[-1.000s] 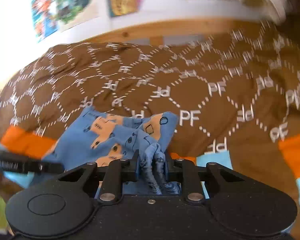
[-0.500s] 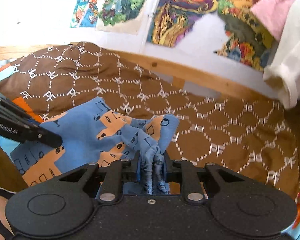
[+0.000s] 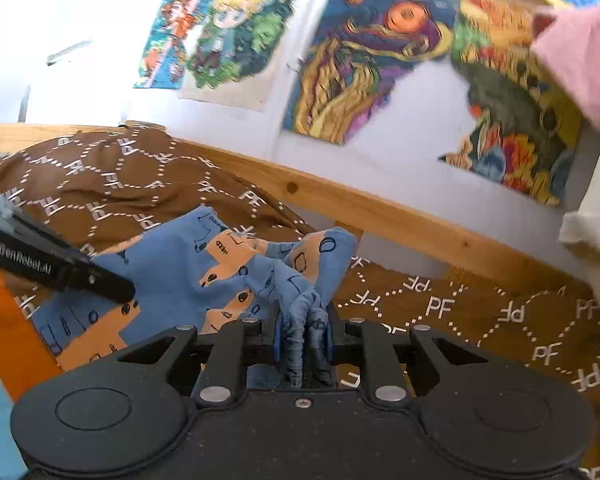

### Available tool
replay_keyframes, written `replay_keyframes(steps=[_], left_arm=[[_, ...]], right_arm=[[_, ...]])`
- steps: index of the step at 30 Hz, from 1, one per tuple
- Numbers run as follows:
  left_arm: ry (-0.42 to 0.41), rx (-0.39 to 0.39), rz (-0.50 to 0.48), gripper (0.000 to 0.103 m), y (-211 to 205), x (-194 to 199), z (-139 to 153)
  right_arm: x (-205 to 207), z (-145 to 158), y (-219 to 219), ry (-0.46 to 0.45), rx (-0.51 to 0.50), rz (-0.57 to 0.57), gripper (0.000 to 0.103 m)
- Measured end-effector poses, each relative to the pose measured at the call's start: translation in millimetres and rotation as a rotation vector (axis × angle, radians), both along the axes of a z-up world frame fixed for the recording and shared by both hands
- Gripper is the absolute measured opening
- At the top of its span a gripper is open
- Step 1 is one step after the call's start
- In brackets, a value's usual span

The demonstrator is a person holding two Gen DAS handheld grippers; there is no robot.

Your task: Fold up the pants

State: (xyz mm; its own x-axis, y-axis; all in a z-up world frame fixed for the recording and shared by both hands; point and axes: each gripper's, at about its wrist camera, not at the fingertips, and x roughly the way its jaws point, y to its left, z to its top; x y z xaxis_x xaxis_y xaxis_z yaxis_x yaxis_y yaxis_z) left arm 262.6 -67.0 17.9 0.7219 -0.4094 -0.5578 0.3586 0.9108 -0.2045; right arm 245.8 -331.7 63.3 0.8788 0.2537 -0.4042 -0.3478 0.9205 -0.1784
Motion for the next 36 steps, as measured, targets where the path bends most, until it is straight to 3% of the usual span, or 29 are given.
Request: replay_keyframes(steps=[5,9,12,17,19,23,26,36], left_arm=[[0.128,0.017,0.041,0.016,0,23,-40],[0.142,0.006,0.057,0.023,8,25,-53],[0.146,0.018,0.068,0.04,12,26,-54],[0.165,0.034,0.102,0.067,21,25,-54],[0.172,0.047,0.116,0.075,26,21,-51],[0.148,0.077,0.142,0.096,29,10,-41],[0.11,0.078,0.162,0.101,30,0,-29],[0.028,0.087,0.166,0.103,26,-37,10]], right_arm=[[34,-27,-4,0.107,-0.007,0.016,0.021],[40,-49,-1,0.137,-0.056,-0.003,0.023],[44,-52,-9,0.159,-0.012,-0.06,0.039],[50,-57,-19,0.154,-0.012,-0.173,0.093],[50,-59,-22,0.149,-0.014,-0.22,0.102],[43,-56,-20,0.13,-0.017,-0.245,0.102],[31,-52,-10,0.1,-0.04,-0.233,0.102],[-11,-15,14,0.023,0.009,-0.182,0.102]])
